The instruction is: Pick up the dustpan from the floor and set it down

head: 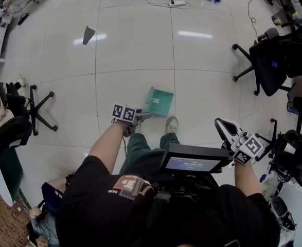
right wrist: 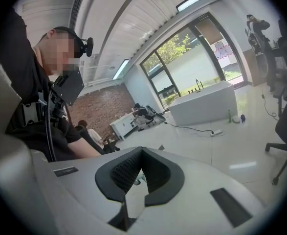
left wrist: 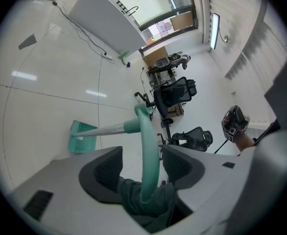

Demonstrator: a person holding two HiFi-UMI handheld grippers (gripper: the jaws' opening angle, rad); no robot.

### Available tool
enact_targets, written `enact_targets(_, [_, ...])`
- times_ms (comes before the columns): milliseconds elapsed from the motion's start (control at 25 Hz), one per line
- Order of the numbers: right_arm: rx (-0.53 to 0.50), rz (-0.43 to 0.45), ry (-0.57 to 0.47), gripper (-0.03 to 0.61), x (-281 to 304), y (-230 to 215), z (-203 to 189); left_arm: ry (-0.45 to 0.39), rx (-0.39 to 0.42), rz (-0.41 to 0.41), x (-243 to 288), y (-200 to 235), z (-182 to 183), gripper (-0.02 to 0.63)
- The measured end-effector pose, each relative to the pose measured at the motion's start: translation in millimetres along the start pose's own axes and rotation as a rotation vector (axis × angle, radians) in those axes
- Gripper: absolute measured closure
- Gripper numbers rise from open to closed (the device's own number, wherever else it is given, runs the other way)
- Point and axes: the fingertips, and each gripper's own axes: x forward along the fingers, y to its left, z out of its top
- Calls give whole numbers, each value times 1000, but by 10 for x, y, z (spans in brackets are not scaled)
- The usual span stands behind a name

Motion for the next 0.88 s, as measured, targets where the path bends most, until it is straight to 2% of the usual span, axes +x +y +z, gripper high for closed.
enact_targets(200, [4,5,11,568,41,-8,-36,-6,-12,-83,70,-127,19,549])
enact_targets(320, [-3,8,6,566,14,78,-5,-21,-24,-105,20,-264,-3,551])
enact_targets(440, [-12,16,-9,568,-44,200,74,-109,-64,-158,-137,-535,91,557])
enact_targets(560, [-21,23,-35,568,-142,353,228,-177,-51,-192,-395,-933,165,565])
enact_targets(680, [-29,33,-59,567,-342,530,452,-220,-33,-227,-708,-1519,125,568])
enact_targets(880, [-48,76,-102,568,-761,798,857,-340,-23,-309,-1251,-2665,16,574])
